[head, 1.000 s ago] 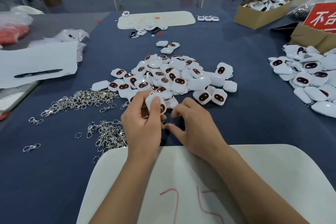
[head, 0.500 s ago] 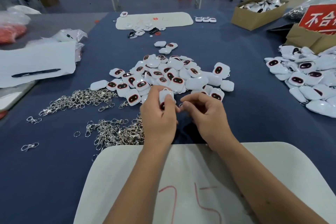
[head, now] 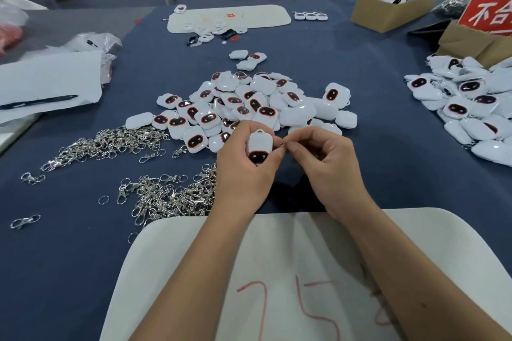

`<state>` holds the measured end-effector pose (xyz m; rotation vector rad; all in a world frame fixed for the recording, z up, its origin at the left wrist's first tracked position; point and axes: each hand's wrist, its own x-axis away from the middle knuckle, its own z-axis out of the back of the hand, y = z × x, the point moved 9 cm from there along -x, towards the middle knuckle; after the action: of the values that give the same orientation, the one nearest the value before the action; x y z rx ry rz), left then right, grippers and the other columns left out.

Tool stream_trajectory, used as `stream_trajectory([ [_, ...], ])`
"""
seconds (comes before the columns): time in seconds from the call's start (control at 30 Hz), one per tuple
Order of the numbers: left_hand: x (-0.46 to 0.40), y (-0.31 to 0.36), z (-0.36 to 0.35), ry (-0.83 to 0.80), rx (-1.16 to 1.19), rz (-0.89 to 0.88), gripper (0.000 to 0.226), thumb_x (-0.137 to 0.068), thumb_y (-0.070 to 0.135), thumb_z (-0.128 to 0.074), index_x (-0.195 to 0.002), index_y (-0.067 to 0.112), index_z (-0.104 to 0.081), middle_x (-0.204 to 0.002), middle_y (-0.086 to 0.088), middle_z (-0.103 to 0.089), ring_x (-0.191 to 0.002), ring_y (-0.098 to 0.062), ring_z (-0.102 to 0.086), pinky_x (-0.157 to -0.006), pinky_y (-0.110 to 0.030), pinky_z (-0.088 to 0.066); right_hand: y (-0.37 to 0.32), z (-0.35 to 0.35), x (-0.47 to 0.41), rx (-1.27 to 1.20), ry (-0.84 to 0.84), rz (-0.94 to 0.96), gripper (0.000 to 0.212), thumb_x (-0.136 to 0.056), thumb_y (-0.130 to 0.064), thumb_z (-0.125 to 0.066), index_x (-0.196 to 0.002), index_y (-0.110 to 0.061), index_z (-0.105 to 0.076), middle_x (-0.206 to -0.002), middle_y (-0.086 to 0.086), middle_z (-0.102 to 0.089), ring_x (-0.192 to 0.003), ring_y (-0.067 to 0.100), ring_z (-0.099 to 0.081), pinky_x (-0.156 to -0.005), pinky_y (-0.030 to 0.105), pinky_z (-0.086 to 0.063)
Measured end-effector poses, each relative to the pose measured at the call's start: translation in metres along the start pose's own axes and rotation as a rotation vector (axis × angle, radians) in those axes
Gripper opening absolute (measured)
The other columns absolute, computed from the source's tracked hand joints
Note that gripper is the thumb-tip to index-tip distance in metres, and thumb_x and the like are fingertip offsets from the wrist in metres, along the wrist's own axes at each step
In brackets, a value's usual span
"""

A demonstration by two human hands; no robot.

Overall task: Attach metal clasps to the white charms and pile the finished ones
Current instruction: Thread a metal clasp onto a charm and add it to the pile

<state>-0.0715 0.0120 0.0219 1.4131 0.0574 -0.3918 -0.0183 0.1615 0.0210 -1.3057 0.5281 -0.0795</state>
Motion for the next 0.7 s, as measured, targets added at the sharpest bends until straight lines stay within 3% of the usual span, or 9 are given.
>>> stream_trajectory([
  [0.1,-0.001,0.000,0.003,0.018,0.008,0.021,0.026,-0.082,0.002,-0.079,-0.096,0.014,-0.060,-0.087,0.005,-0.076,-0.082,-0.027,-0.070,-0.076,-0.056,-0.058,0.000,-0.001,0.000,0.007,-0.004,0.022,0.022,-0.094,-0.001,-0.071,-0.089,-0.023,-0.075,-0.089,-0.009,-0.077,-0.086,0.008,-0.072,-0.079,0.018,-0.055],
  [0.23,0.000,-0.001,0.008,0.081,-0.032,0.029,0.029,-0.079,0.001,-0.081,-0.093,0.015,-0.060,-0.081,0.008,-0.077,-0.083,-0.012,-0.073,-0.084,-0.047,-0.059,0.003,-0.001,-0.001,0.039,0.024,0.039,0.016,-0.092,-0.003,-0.074,-0.091,-0.018,-0.069,-0.089,-0.006,-0.074,-0.089,0.015,-0.073,-0.082,0.023,-0.055],
  [0.4,0.000,0.002,0.010,0.121,-0.098,-0.012,0.027,-0.078,0.004,-0.079,-0.086,0.021,-0.061,-0.080,0.008,-0.075,-0.083,-0.014,-0.071,-0.080,-0.046,-0.058,0.002,-0.007,-0.002,0.187,0.002,0.085,0.014,-0.092,-0.006,-0.074,-0.092,-0.019,-0.076,-0.087,-0.012,-0.076,-0.089,0.013,-0.073,-0.083,0.028,-0.058],
  [0.5,-0.001,-0.003,0.008,0.082,-0.045,0.033,0.024,-0.080,0.001,-0.076,-0.087,0.018,-0.061,-0.080,0.003,-0.075,-0.074,-0.024,-0.072,-0.071,-0.048,-0.060,0.005,-0.007,-0.002,0.229,0.000,0.076,0.011,-0.093,-0.012,-0.074,-0.090,-0.022,-0.077,-0.085,-0.013,-0.075,-0.085,0.012,-0.071,-0.079,0.028,-0.057],
  [0.6,-0.002,-0.008,0.007,0.055,0.052,0.078,0.020,-0.083,-0.002,-0.075,-0.092,0.007,-0.060,-0.078,-0.001,-0.075,-0.059,-0.025,-0.070,-0.050,-0.033,-0.054,0.009,-0.007,-0.004,0.184,-0.014,0.038,0.011,-0.094,-0.015,-0.074,-0.089,-0.024,-0.076,-0.085,-0.012,-0.075,-0.085,0.012,-0.071,-0.079,0.026,-0.056],
  [0.7,-0.003,-0.008,0.006,0.029,0.104,0.094,0.016,-0.086,-0.003,-0.074,-0.089,0.005,-0.061,-0.073,-0.003,-0.070,-0.055,-0.021,-0.067,-0.046,-0.027,-0.051,0.010,-0.008,-0.005,0.088,-0.053,0.018,0.014,-0.095,-0.011,-0.072,-0.088,-0.022,-0.077,-0.085,-0.009,-0.076,-0.084,0.008,-0.070,-0.078,0.019,-0.053],
])
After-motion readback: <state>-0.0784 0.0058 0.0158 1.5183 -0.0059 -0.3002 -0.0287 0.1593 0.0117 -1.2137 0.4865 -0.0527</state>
